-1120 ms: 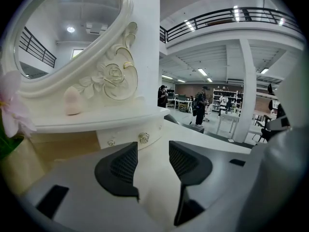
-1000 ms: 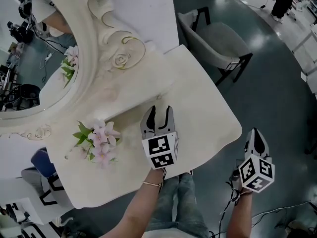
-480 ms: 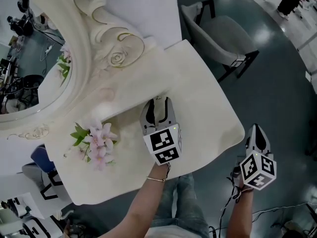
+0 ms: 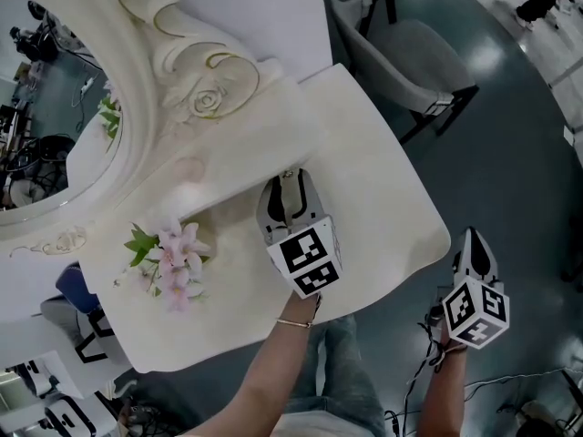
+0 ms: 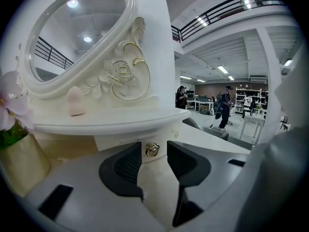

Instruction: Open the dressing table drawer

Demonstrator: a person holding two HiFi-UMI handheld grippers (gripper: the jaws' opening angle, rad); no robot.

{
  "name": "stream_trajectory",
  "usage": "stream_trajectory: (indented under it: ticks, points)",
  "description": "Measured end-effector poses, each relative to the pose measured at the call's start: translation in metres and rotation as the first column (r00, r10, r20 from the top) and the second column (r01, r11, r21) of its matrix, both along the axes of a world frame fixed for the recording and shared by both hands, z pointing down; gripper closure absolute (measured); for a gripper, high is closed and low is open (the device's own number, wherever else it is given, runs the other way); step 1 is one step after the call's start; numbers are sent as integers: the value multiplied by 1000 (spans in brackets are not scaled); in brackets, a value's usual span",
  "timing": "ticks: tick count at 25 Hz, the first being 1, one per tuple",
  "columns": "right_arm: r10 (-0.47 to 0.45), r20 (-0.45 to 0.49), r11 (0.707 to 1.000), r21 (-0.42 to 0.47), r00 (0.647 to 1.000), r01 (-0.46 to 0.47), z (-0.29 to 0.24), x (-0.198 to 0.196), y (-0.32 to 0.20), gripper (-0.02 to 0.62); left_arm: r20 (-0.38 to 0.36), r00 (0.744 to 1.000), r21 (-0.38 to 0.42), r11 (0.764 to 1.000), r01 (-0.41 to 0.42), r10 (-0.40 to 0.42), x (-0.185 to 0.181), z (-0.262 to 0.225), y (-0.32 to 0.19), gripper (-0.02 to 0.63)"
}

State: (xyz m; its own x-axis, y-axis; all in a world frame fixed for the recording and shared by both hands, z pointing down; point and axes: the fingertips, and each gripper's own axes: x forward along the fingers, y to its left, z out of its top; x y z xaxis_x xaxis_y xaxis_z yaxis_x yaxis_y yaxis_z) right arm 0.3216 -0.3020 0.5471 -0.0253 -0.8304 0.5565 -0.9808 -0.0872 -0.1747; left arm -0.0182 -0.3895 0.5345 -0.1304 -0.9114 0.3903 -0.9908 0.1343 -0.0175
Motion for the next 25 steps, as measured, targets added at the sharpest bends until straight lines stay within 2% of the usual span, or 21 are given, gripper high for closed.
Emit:
stream_trajectory:
  ticks: [13, 25]
  points:
    - [26, 11, 999, -19, 1000, -26, 6, 11, 14, 589, 10, 999, -23, 998, 50, -50, -4, 4, 0, 497]
    - [23, 10, 1000, -11, 1000, -23, 2, 15, 16, 589, 12, 998, -38, 998, 57, -56, -4, 4, 0, 500]
